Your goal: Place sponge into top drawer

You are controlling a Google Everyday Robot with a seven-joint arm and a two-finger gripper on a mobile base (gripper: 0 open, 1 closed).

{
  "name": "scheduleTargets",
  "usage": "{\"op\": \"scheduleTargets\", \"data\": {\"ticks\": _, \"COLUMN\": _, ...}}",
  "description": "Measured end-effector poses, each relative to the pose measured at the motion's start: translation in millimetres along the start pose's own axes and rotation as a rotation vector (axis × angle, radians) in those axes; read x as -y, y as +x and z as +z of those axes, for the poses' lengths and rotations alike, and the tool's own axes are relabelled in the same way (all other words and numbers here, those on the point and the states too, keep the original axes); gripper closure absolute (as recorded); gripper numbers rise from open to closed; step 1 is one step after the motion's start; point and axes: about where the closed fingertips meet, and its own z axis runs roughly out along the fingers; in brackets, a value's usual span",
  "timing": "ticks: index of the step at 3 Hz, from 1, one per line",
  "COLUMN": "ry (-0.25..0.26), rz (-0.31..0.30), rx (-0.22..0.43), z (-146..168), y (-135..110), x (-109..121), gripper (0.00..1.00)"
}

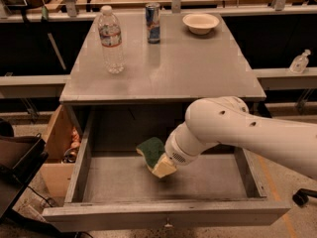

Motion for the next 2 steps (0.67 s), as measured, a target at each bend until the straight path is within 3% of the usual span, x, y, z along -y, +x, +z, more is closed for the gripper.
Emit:
{"op": "scheduleTargets", "data": {"ticks": 1, "ry": 0.001, "rz": -0.002, "rx": 0.0, "z": -0.7, "y": -0.5, "x": -0.5, "gripper": 0.0}}
{"op": "scheduleTargets", "data": {"ticks": 2, "ry": 0.001, "rz": -0.002, "rx": 0.0, "z": -0.8, "y": -0.5, "x": -0.5, "gripper": 0.0}}
